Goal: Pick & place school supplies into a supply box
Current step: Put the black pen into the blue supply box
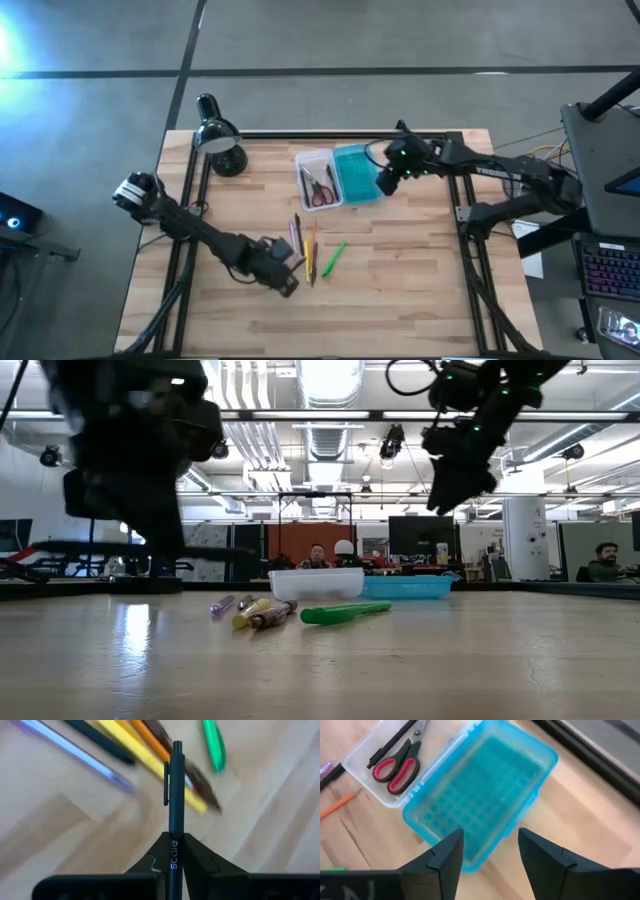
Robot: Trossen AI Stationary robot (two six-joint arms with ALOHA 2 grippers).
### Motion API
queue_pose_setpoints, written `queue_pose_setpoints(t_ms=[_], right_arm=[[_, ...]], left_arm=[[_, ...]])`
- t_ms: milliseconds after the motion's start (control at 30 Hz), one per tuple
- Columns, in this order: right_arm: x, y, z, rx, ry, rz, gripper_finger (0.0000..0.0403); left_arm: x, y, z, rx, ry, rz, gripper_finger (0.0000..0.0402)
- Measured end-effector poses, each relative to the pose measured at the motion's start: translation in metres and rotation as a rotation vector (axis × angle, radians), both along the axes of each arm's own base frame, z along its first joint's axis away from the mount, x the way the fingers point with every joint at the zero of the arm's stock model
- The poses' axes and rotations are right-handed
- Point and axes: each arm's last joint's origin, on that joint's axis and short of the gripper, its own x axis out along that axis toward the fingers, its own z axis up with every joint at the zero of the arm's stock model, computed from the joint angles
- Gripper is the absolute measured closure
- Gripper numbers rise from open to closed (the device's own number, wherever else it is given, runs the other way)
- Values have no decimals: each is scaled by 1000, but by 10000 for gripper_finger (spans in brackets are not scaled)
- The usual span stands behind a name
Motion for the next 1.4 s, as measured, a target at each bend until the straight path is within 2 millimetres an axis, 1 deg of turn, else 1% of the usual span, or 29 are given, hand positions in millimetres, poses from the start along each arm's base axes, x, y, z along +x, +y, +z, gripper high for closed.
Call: queue_pose_setpoints(t_ms=[167,300,467,600,767,900,1033,1133,1300,1400], right_arm=[[-22,10,-15,34,-31,-61,225],[-35,17,-24,38,-68,-91,225],[-46,22,-32,49,-94,-128,225],[-52,24,-37,51,-97,-158,225],[-59,26,-43,65,-106,-265,225],[-61,27,-46,69,-108,-270,225],[-62,27,-47,62,-101,-266,225],[-62,27,-47,54,-100,-275,225],[-62,25,-43,35,-113,-316,225],[-62,25,-40,19,-130,-326,225]], left_arm=[[1,24,22,-70,-78,157,389],[3,51,37,-101,-148,273,389],[11,85,52,-152,-273,392,389],[19,115,60,-223,-369,504,389],[27,145,56,-315,-393,576,389],[34,165,52,-329,-444,628,389],[48,182,46,-364,-541,669,389],[58,191,35,-405,-573,694,389],[67,206,14,-409,-570,743,389],[74,216,7,-410,-633,756,389]])
